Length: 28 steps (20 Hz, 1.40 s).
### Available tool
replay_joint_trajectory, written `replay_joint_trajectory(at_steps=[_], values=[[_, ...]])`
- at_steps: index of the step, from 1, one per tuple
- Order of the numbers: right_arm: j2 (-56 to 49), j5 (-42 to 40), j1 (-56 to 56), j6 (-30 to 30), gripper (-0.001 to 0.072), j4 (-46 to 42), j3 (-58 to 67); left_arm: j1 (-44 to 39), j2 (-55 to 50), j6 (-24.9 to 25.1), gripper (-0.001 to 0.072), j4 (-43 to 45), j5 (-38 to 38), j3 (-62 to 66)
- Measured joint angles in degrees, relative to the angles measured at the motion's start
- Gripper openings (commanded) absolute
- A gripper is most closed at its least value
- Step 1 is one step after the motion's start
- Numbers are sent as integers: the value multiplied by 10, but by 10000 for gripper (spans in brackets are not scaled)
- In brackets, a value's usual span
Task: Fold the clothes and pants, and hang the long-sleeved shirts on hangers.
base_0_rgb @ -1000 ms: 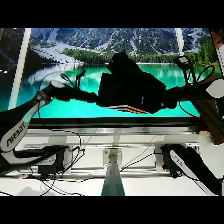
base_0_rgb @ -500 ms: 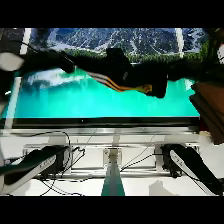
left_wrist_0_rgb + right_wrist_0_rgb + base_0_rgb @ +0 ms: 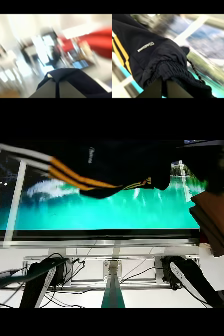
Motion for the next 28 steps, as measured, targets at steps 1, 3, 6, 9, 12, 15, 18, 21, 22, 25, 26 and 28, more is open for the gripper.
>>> replay_joint_trajectory(at_steps=[1,3,6,9,12,15,18,21,22,25,26,28], values=[[12,6,0,-1,26,21,7,1,27,0,3,5,20,0],[33,13,0,-1,26,45,14,3,66,2,3,14,50,0],[46,19,0,11,25,56,16,4,82,1,3,23,57,-4],[37,21,0,43,26,40,-19,5,42,-16,3,28,18,-19],[6,-2,0,64,26,-2,-97,5,-48,-43,3,29,-41,-41],[-48,-78,0,75,26,-49,-182,5,-179,-60,3,30,-78,-61],[-127,-151,0,79,26,-82,-230,5,-297,-81,3,25,-94,-69],[-192,-177,-1,81,26,-118,-247,5,-355,-113,3,21,-132,-72],[-206,-182,-2,81,26,-136,-250,5,-363,-124,3,19,-155,-72],[-229,-185,-18,82,25,-191,-253,1,-372,-163,3,17,-270,-74],[-233,-185,-29,82,25,-208,-253,-5,-372,-176,2,16,-311,-78],[-237,-185,-52,82,26,-238,-251,-23,-369,-200,3,6,-371,-91]])
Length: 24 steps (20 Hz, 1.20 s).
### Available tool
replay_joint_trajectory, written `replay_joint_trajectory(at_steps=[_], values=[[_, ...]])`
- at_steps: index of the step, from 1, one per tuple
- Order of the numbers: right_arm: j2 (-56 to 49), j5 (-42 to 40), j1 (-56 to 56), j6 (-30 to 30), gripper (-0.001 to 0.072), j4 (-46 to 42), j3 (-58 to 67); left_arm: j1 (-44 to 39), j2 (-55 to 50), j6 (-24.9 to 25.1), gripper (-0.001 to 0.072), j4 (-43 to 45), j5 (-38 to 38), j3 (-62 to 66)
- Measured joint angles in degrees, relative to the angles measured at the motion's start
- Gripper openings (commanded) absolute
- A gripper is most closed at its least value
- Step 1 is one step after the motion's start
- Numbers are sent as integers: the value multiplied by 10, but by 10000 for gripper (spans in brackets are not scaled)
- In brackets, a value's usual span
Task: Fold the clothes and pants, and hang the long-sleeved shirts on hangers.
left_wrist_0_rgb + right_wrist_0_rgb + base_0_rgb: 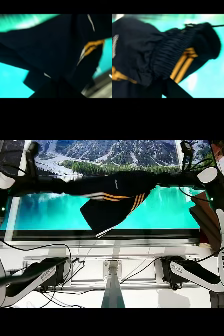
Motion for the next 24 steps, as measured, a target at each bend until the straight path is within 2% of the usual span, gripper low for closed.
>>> replay_joint_trajectory(at_steps=[2,4,8,12,13,14,15,16,17,18,24], values=[[-4,0,-21,-2,26,-31,1,-31,2,-20,4,-13,-34,-27],[-9,1,-34,-6,26,-56,2,-68,2,-36,3,-29,-29,-63],[-18,-12,-44,-24,26,-83,2,-156,2,-74,5,-77,50,-160],[-21,-48,-46,-37,26,-129,2,-236,2,-91,6,-146,140,-239],[-22,-53,-47,-38,27,-144,2,-254,2,-95,70,-159,160,-252],[-22,-60,-47,-38,27,-157,2,-269,2,-96,302,-170,176,-261],[-22,-64,-47,-40,60,-167,2,-282,2,-99,652,-178,189,-267],[-22,-66,-47,-40,173,-173,2,-294,1,-99,684,-184,200,-272],[-22,-71,-47,-40,305,-179,2,-303,1,-100,685,-190,209,-276],[-22,-73,-47,-41,373,-183,2,-308,1,-100,684,-192,217,-278],[-22,-75,-47,-42,377,-193,2,-273,1,-101,684,-168,276,-284]])
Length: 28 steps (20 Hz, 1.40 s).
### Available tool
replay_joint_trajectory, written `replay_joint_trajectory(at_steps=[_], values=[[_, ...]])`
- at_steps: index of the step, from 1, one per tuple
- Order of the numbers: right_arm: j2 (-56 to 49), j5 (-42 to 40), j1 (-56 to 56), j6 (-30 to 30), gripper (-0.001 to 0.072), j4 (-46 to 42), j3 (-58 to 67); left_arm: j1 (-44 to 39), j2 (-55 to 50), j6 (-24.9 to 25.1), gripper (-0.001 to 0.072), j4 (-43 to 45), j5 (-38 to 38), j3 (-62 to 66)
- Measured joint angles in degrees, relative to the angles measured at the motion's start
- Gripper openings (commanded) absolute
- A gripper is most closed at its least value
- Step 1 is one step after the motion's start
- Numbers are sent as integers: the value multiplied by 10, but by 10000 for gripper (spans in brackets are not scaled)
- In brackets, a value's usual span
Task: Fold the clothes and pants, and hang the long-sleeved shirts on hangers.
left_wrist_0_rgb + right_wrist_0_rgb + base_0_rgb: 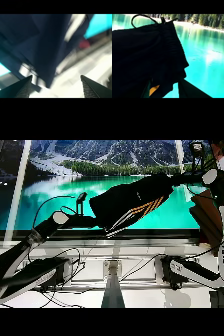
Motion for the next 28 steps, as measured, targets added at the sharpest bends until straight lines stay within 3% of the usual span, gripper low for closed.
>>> replay_joint_trajectory(at_steps=[7,10,13,15,16,17,18,19,20,24,28], values=[[0,0,0,0,377,-1,0,84,-41,-48,692,78,10,-1],[0,-1,0,0,377,0,0,91,-93,-46,690,47,9,1],[0,-1,0,0,377,0,0,92,-139,0,663,-24,6,5],[0,-1,0,0,377,1,0,86,-159,39,436,-65,6,10],[0,-2,0,0,377,1,0,82,-166,56,387,-75,10,13],[0,-2,0,0,377,1,0,78,-170,67,386,-85,11,17],[0,-2,0,0,377,3,0,73,-173,78,289,-92,14,23],[0,-2,0,0,377,6,0,69,-175,85,43,-97,21,28],[0,-3,0,0,376,10,0,66,-177,90,4,-99,27,31],[0,-4,0,0,377,23,0,65,-175,108,3,-85,39,58],[0,-4,0,0,377,26,0,89,-134,117,3,73,25,101]])
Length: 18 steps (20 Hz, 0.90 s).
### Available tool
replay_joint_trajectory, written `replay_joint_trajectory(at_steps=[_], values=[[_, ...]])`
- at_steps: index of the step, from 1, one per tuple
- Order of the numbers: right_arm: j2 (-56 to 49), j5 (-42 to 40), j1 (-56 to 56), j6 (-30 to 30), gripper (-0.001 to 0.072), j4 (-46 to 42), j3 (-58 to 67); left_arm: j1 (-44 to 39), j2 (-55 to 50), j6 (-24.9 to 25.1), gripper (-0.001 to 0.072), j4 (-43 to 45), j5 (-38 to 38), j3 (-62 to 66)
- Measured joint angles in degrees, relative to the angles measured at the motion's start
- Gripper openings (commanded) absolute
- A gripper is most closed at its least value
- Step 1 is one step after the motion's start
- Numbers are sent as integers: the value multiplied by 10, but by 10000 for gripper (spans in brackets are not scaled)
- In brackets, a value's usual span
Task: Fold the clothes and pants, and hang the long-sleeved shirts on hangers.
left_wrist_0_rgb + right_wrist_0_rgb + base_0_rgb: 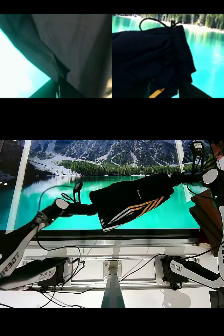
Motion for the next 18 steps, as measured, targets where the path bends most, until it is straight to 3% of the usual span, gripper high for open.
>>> replay_joint_trajectory(at_steps=[7,10,13,14,15,17,18], values=[[0,9,0,0,374,4,0,80,170,3,5,366,-31,43],[0,30,0,0,229,13,-1,112,226,3,5,447,-33,46],[-4,51,0,0,229,46,-13,135,245,3,5,483,-33,47],[-8,54,0,0,285,66,-19,139,246,3,5,490,-33,47],[-14,59,0,0,389,95,-26,143,243,3,5,495,-33,47],[-34,66,3,0,472,156,-38,147,232,3,5,502,-33,47],[-46,71,7,0,560,182,-42,148,225,3,5,504,-33,47]])
